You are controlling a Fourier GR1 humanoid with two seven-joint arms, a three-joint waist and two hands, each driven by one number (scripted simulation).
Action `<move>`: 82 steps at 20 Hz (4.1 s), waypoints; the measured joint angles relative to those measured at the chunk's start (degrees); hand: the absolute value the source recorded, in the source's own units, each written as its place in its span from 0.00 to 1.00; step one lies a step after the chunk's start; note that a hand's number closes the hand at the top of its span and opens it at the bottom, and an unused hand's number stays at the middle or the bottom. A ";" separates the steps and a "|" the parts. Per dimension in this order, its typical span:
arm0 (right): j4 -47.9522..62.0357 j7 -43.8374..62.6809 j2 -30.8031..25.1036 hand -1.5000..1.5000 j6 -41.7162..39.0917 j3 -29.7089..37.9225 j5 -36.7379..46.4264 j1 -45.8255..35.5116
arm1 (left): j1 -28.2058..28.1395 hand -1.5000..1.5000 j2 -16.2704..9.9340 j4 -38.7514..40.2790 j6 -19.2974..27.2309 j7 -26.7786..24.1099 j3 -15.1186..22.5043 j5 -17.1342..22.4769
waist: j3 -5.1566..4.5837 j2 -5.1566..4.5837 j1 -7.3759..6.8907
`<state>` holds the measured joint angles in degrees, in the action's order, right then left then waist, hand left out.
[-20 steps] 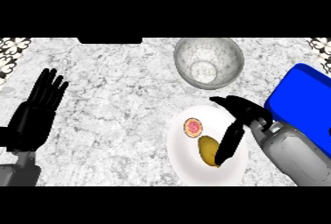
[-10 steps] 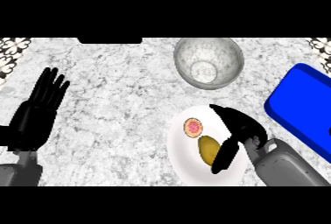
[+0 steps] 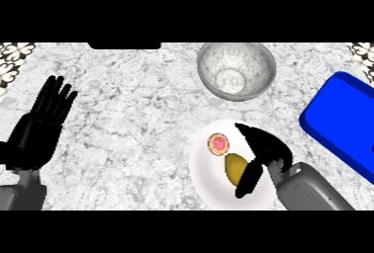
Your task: Pick the lemon from the plate and place it in the bowl
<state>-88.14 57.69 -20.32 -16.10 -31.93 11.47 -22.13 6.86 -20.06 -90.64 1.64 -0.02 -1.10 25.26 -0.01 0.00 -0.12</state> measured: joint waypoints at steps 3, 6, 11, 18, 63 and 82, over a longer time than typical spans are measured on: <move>1.25 -0.50 1.52 0.00 -0.47 0.00 1.75 0.95 | 0.78 0.50 1.14 1.09 -0.05 -0.29 -0.02 -1.17 | 0.01 0.00 0.05; 3.09 -1.34 2.57 0.00 -1.31 0.44 3.13 1.58 | 0.51 0.50 1.57 1.29 -0.97 -0.44 -0.59 -1.51 | 0.01 0.00 0.02; 6.50 -2.43 4.49 1.00 -3.37 1.86 4.54 0.69 | 0.97 0.50 1.74 1.03 -1.75 0.73 -2.04 -1.70 | -0.04 0.06 -0.05; 9.19 -8.59 3.65 1.00 -7.46 0.36 10.39 -1.31 | 0.95 0.50 2.38 0.77 -2.27 1.09 -2.91 -2.61 | -0.26 0.43 -0.11; 12.13 -7.68 11.00 1.00 8.16 18.82 44.58 -32.04 | 1.21 0.50 5.22 -1.60 -4.03 4.18 -4.96 -4.84 | 0.01 -0.09 -0.39; 60.47 -32.81 5.02 1.00 25.79 36.15 40.86 -43.57 | 3.14 0.50 7.05 -2.22 -4.43 4.71 -3.47 -6.04 | 0.05 -1.40 -3.39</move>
<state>-27.67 24.87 -15.30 9.69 4.22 52.33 -65.70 10.00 -13.01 -92.86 -2.80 4.69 -4.56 19.22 0.03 -1.39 -3.52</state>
